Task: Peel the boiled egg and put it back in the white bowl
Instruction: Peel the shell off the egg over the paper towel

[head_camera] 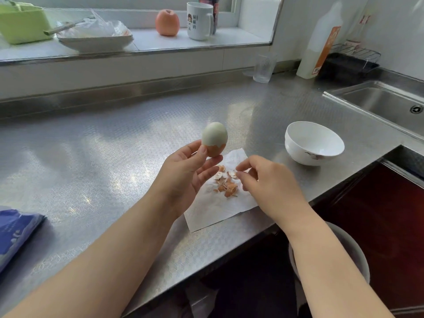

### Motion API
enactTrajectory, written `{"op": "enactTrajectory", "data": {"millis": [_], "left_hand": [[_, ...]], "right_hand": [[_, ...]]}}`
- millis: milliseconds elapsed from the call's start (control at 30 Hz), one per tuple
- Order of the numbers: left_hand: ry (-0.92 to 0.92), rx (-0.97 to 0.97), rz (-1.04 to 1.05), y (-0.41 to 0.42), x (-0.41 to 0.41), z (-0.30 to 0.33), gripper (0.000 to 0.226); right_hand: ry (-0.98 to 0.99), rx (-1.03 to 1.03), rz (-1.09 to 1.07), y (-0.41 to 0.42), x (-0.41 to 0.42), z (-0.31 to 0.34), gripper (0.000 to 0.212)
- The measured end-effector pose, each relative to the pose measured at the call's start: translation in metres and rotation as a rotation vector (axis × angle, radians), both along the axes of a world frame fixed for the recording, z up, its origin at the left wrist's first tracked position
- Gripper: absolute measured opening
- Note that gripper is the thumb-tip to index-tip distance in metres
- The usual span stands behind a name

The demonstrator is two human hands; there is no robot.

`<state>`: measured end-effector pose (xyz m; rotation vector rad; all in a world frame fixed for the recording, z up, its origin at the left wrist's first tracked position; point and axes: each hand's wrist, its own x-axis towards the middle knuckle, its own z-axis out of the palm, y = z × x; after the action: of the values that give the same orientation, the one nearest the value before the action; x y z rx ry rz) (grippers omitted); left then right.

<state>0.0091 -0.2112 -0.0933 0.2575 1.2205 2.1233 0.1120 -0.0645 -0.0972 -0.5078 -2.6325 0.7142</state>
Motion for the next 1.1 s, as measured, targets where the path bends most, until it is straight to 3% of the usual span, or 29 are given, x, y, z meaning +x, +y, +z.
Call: {"op": "enactTrajectory", "data": {"millis": [100,233,367,500,633,800,967,1100], "left_hand": [[-0.012,0.012,-0.021,0.0,0.0,0.0,0.032],[-0.043,0.045,-0.082,-0.001,-0.001,0.0,0.036],[-0.061,0.066,-0.144,-0.001,-0.002,-0.001,0.044],[-0.065,0.089,-0.191,-0.002,-0.002,-0.002,0.04],[-0.051,0.08,-0.18,-0.001,0.0,-0.001,0.032],[-0.02,0.024,-0.107,0.0,0.002,-0.003,0.031],[0.145,-0.019,-0.091,0.0,0.003,-0.003,0.045],[0.213,-0.062,-0.025,0.002,0.004,-0.005,0.046]], "right_hand": [[0.049,0.016,0.022,0.003,0.0,-0.003,0.008],[-0.005,-0.104,0.128,0.004,0.001,-0.002,0.048],[0.326,-0.274,-0.012,-0.001,-0.001,0.002,0.02],[0.381,-0.474,0.086,-0.011,-0.009,0.006,0.027],[0.489,-0.72,0.089,-0.021,-0.014,0.008,0.015],[0.573,-0.659,-0.04,-0.026,-0.016,0.003,0.009],[0.554,-0.435,-0.107,-0.028,-0.015,0.003,0.015],[0.542,-0.398,-0.126,-0.03,-0.015,0.004,0.011]]}}
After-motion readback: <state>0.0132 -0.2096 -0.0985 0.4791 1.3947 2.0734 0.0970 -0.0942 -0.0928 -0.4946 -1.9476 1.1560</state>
